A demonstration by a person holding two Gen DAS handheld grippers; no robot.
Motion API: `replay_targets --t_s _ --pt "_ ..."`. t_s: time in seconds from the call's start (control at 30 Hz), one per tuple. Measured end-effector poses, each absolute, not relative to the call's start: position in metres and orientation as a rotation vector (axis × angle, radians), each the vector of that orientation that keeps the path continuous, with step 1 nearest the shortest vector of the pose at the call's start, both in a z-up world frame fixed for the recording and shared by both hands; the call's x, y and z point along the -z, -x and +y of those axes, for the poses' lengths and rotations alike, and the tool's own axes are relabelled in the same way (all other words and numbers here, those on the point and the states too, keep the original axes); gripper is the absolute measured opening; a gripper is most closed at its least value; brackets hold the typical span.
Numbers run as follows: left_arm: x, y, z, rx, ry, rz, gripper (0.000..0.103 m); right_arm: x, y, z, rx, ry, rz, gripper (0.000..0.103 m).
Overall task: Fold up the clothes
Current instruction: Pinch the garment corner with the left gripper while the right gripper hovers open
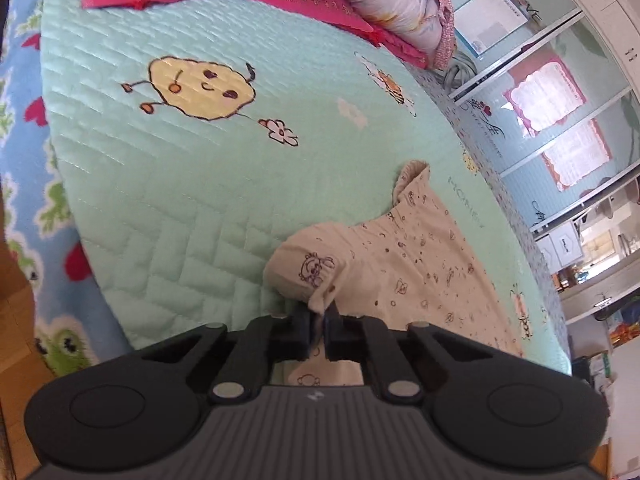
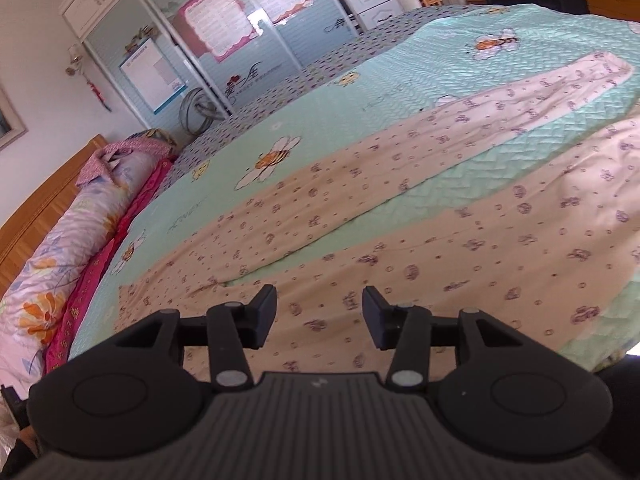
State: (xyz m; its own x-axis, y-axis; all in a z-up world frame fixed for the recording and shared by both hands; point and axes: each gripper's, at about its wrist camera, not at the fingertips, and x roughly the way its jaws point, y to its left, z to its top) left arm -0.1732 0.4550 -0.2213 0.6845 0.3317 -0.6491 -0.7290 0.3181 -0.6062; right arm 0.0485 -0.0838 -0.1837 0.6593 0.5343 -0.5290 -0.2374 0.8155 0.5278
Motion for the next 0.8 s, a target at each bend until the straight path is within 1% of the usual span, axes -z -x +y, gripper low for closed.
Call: replay_targets --t_s 0.2,0.3,0.4,0.47,0.53,0.63,0.8 --pt "0.213 0.176 0.461 -0.764 1.026 0.443 0.005 0.195 -0.058 -0.141 -0.319 -0.618 0.734 0.05" --pt "0.205 0.173 0.461 -0.765 1.008 0.437 0.004 0.214 -0.061 -0.162 -0.339 -0.788 0.821 0.05" --pt "0.199 0.171 0.458 -0.763 0.988 0.435 0.004 0.24 -0.055 -0.159 -0.429 -0.978 0.944 0.05" --pt "0.199 0.17 0.458 -0.764 0.996 0.436 0.004 0.256 -0.048 -0.143 -0.47 -1.038 1.034 0.05" --pt "0.195 0.172 0.456 -0.758 0.993 0.431 0.004 0.266 -0.043 -0.13 -0.471 -1.038 1.074 0.05" --pt "0.185 0.175 0.457 -0.749 0.989 0.407 0.003 0.268 -0.042 -0.131 -0.428 -1.05 1.077 0.05" --pt "0.173 0.175 0.46 -0.741 1.014 0.381 0.003 0.265 -0.037 -0.164 -0.289 -1.122 0.976 0.049"
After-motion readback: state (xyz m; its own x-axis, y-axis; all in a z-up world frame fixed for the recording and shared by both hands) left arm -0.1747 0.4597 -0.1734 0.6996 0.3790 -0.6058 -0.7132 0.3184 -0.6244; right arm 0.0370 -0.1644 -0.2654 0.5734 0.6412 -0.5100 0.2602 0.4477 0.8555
